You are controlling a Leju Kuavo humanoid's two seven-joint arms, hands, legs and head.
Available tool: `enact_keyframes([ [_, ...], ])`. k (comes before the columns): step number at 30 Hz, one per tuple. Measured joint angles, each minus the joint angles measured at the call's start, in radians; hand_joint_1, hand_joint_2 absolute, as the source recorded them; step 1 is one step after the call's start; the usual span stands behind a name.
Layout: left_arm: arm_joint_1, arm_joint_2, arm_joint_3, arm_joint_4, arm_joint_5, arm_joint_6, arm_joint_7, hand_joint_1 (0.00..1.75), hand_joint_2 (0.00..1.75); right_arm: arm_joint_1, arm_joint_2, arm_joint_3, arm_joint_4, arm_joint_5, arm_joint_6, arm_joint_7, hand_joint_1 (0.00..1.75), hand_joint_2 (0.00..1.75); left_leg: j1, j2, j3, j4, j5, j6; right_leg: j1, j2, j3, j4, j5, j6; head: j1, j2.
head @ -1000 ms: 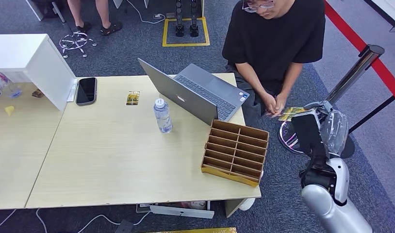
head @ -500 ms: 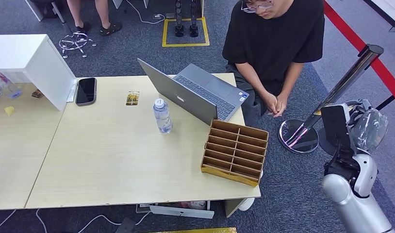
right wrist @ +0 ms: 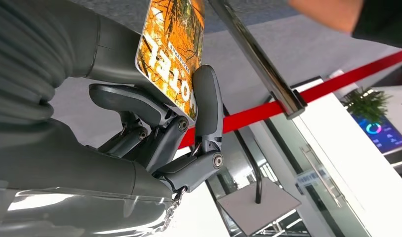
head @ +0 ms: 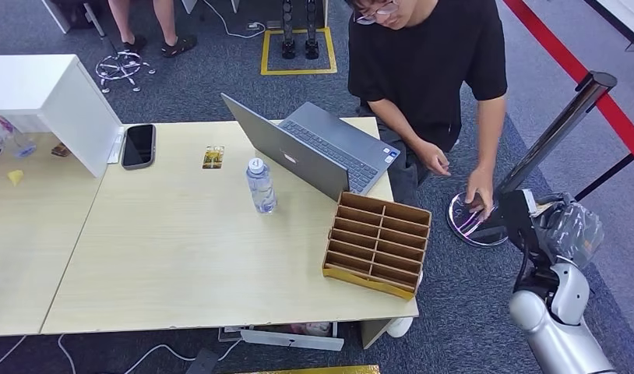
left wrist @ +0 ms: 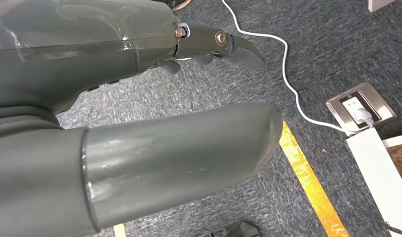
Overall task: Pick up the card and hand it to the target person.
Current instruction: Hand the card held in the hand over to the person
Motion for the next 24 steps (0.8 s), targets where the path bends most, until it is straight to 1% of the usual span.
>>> enact_keyframes([
  [10, -0.001, 0.0, 0.0, 0.0, -0.002, 0.0, 0.0, 0.0, 0.0, -0.002, 0.017, 0.018, 0.044, -0.008, -0.001, -0.003, 1.47, 1.75, 0.0, 0.0, 0.0, 0.0, 0.0, 0.0, 0.0, 0.0, 0.0, 0.0, 0.0, 0.0, 0.0, 0.0],
  [14, -0.001, 0.0, 0.0, 0.0, -0.003, 0.0, 0.0, 0.0, 0.0, -0.003, 0.018, 0.021, 0.052, -0.008, -0.001, -0.003, 1.44, 1.75, 0.0, 0.0, 0.0, 0.0, 0.0, 0.0, 0.0, 0.0, 0.0, 0.0, 0.0, 0.0, 0.0, 0.0],
  [17, -0.001, 0.0, 0.0, 0.0, -0.003, 0.0, 0.0, 0.0, 0.0, -0.003, 0.018, 0.022, 0.056, -0.008, -0.002, -0.003, 1.39, 1.75, 0.0, 0.0, 0.0, 0.0, 0.0, 0.0, 0.0, 0.0, 0.0, 0.0, 0.0, 0.0, 0.0, 0.0],
  [18, -0.001, 0.0, 0.0, 0.0, -0.003, 0.0, 0.0, 0.0, 0.0, -0.003, 0.018, 0.022, 0.057, -0.008, -0.002, -0.003, 1.32, 1.75, 0.0, 0.0, 0.0, 0.0, 0.0, 0.0, 0.0, 0.0, 0.0, 0.0, 0.0, 0.0, 0.0, 0.0],
  [20, -0.001, 0.0, 0.0, 0.0, -0.003, 0.0, 0.0, 0.0, 0.0, -0.003, 0.018, 0.022, 0.059, -0.008, -0.002, -0.001, 0.78, 1.75, 0.0, 0.0, 0.0, 0.0, 0.0, 0.0, 0.0, 0.0, 0.0, 0.0, 0.0, 0.0, 0.0, 0.0],
  [21, -0.001, 0.0, 0.0, 0.0, -0.003, 0.0, 0.0, 0.0, 0.0, -0.003, 0.018, 0.023, 0.06, -0.008, -0.002, 0.001, 0.45, 1.75, 0.0, 0.0, 0.0, 0.0, 0.0, 0.0, 0.0, 0.0, 0.0, 0.0, 0.0, 0.0, 0.0, 0.0],
  [22, -0.001, 0.0, 0.0, 0.0, -0.003, 0.0, 0.0, 0.0, 0.0, -0.002, 0.018, 0.023, 0.061, -0.008, -0.002, 0.002, 0.15, 1.75, 0.0, 0.0, 0.0, 0.0, 0.0, 0.0, 0.0, 0.0, 0.0, 0.0, 0.0, 0.0, 0.0, 0.0],
  [24, -0.001, 0.0, 0.0, 0.0, -0.003, 0.0, 0.0, 0.0, 0.0, -0.002, 0.018, 0.026, 0.063, -0.008, -0.001, 0.003, 0.0, 1.75, 0.0, 0.0, 0.0, 0.0, 0.0, 0.0, 0.0, 0.0, 0.0, 0.0, 0.0, 0.0, 0.0, 0.0],
])
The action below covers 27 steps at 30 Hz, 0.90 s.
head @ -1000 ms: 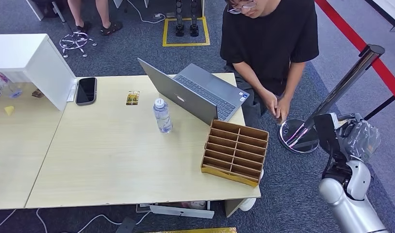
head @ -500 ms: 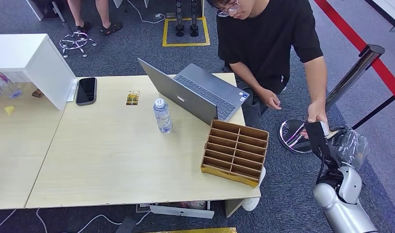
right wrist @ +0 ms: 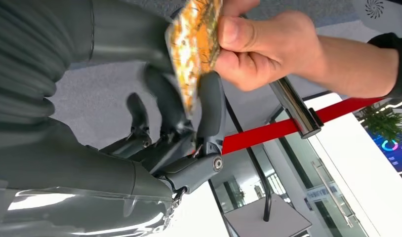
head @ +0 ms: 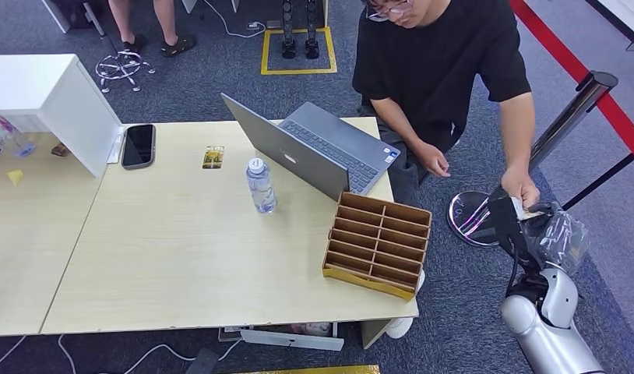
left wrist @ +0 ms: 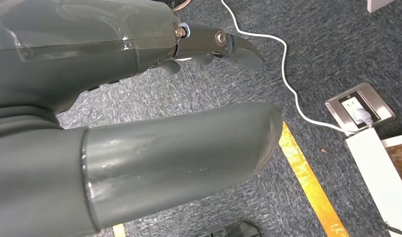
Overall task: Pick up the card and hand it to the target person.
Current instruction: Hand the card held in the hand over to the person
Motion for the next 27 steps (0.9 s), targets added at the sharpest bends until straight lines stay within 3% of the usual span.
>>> enact_keyframes([
  [19, 0.0, 0.0, 0.0, 0.0, -0.001, -0.002, 0.0, 0.0, 0.0, 0.0, 0.0, 0.01, 0.012, -0.009, 0.0, 0.01, 0.0, 1.75, 0.0, 0.0, 0.0, 0.0, 0.0, 0.0, 0.0, 0.0, 0.0, 0.0, 0.0, 0.0, 0.0, 0.0],
  [27, 0.002, 0.0, 0.0, 0.0, 0.0, -0.001, -0.004, 0.0, 0.0, 0.007, 0.018, 0.009, -0.035, -0.014, -0.001, -0.065, 0.0, 1.75, 0.0, 0.0, 0.0, 0.0, 0.0, 0.0, 0.0, 0.0, 0.0, 0.0, 0.0, 0.0, 0.0, 0.0],
])
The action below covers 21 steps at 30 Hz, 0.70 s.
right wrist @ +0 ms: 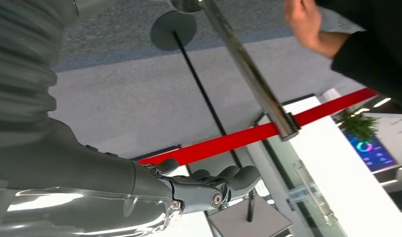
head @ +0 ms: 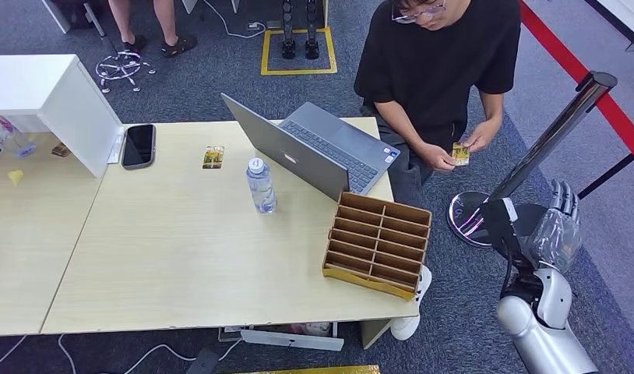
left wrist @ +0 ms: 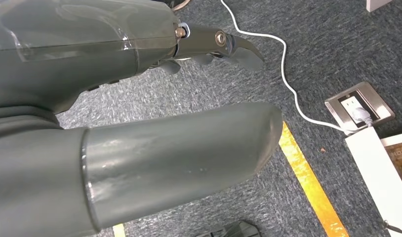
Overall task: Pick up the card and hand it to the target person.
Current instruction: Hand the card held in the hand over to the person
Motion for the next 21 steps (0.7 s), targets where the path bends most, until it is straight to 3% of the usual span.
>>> enact_keyframes([
  [10, 0.012, 0.0, 0.001, 0.0, 0.018, 0.01, -0.016, 0.0, 0.0, 0.05, 0.108, -0.001, -0.164, -0.083, 0.0, -0.185, 0.0, 1.75, 0.0, 0.0, 0.0, 0.0, 0.0, 0.0, 0.0, 0.0, 0.0, 0.0, 0.0, 0.0, 0.0, 0.0],
  [21, 0.025, 0.001, 0.003, 0.0, 0.034, 0.019, -0.026, 0.0, 0.0, 0.127, 0.226, 0.002, -0.315, -0.164, 0.0, -0.278, 0.0, 1.75, 0.0, 0.0, 0.0, 0.0, 0.0, 0.0, 0.0, 0.0, 0.0, 0.0, 0.0, 0.0, 0.0, 0.0],
])
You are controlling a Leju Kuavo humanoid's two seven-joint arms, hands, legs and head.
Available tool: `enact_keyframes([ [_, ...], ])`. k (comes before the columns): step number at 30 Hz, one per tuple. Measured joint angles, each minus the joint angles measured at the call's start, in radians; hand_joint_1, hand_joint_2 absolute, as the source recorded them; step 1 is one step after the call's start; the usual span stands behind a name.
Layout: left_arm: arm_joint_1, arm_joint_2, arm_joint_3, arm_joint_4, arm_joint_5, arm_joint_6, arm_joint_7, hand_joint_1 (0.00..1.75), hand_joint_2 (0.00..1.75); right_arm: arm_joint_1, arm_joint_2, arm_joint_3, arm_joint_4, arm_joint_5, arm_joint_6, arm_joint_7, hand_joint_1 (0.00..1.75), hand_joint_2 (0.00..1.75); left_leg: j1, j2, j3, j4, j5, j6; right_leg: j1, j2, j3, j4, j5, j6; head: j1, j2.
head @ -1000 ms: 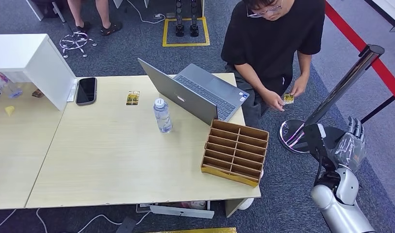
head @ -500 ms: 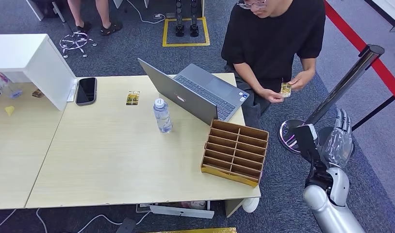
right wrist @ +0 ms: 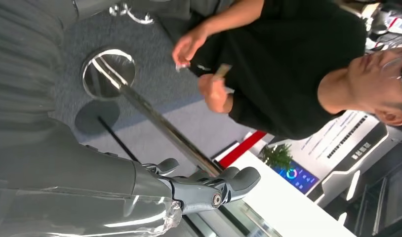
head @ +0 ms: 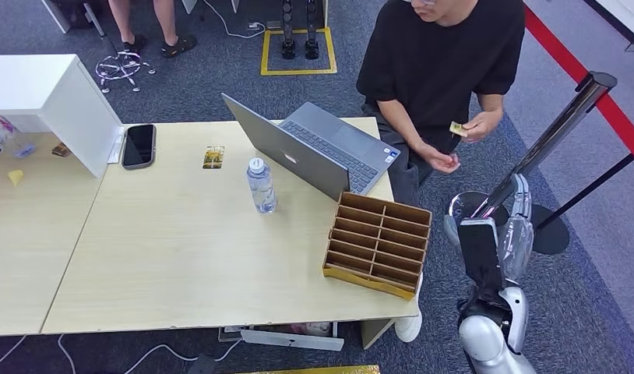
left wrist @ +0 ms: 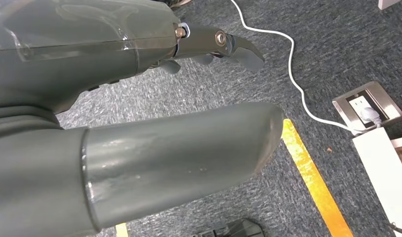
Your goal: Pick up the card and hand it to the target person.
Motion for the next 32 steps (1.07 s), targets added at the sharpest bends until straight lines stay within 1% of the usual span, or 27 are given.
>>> enact_keyframes([
  [4, 0.005, 0.0, 0.004, 0.0, 0.002, 0.003, -0.004, 0.0, 0.0, 0.021, 0.031, 0.005, -0.023, -0.021, 0.0, -0.013, 0.0, 1.75, 0.0, 0.0, 0.0, 0.0, 0.0, 0.0, 0.0, 0.0, 0.0, 0.0, 0.0, 0.0, 0.0, 0.0],
  [8, 0.009, 0.0, 0.007, 0.0, 0.009, 0.006, -0.007, 0.0, 0.0, 0.034, 0.049, 0.025, -0.029, -0.056, 0.001, -0.014, 0.0, 1.75, 0.0, 0.0, 0.0, 0.0, 0.0, 0.0, 0.0, 0.0, 0.0, 0.0, 0.0, 0.0, 0.0, 0.0],
  [18, 0.015, 0.0, 0.007, 0.0, 0.02, 0.016, -0.011, 0.0, 0.0, 0.062, 0.096, 0.074, -0.005, -0.14, 0.002, -0.073, 0.0, 1.75, 0.0, 0.0, 0.0, 0.0, 0.0, 0.0, 0.0, 0.0, 0.0, 0.0, 0.0, 0.0, 0.0, 0.0],
  [32, 0.022, 0.0, 0.016, 0.0, 0.037, 0.027, -0.018, 0.0, 0.0, 0.096, 0.16, 0.098, 0.065, -0.152, 0.002, -0.146, 0.0, 1.75, 0.0, 0.0, 0.0, 0.0, 0.0, 0.0, 0.0, 0.0, 0.0, 0.0, 0.0, 0.0, 0.0, 0.0],
])
